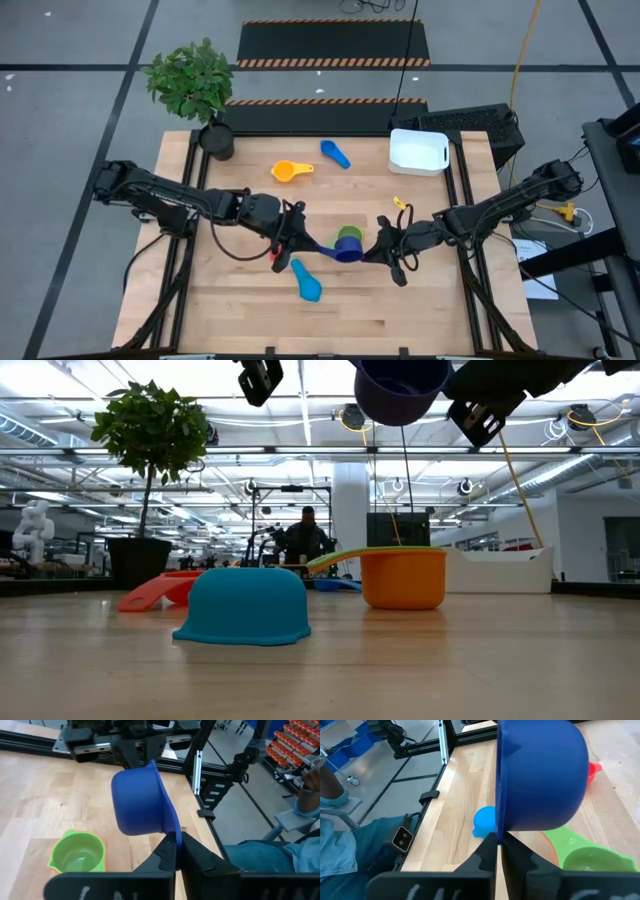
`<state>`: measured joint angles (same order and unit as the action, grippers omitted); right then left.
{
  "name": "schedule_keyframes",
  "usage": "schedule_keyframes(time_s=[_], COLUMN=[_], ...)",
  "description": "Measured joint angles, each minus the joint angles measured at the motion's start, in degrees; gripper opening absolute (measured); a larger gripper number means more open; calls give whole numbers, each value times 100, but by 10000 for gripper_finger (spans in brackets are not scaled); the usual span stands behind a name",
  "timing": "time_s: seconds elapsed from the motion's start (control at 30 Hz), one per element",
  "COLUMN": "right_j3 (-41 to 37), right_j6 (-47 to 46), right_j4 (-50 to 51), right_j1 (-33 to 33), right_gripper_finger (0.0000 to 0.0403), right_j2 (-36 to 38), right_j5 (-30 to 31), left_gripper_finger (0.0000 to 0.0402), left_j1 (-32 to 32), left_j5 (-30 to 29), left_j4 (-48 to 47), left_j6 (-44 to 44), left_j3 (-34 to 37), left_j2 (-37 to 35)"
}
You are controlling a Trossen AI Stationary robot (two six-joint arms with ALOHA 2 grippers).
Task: Nest measuring cups in basket
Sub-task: Stack the purple measuring cup on top of the green measuring cup
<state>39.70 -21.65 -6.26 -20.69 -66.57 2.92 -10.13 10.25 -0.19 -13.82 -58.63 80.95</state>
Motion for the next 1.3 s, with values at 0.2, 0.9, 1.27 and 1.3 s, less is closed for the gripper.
schedule_keyframes(time_s=[0.2, 0.9, 1.27, 1.3], right_j3=[0, -30, -186, -186], right_j6=[-129, -1052, -1971, -2012], right_j4=[96, 2078, 2144, 2141], right_j1=[-2, -287, -1342, -1465], right_gripper_finger=[53, 196, 196, 196], right_j2=[42, 1098, 1444, 1494], right_j5=[10, 2115, 2264, 2270], left_gripper_finger=[7, 6, 6, 6], left_j1=[-5, -1674, -2189, -2190], left_j5=[-59, -4232, -5711, -5796], left_j4=[-4, 1779, 5568, 5850], left_j6=[150, -1036, -1129, -1166], left_j3=[2, 16, 7, 7], left_j2=[0, 658, 2857, 3030])
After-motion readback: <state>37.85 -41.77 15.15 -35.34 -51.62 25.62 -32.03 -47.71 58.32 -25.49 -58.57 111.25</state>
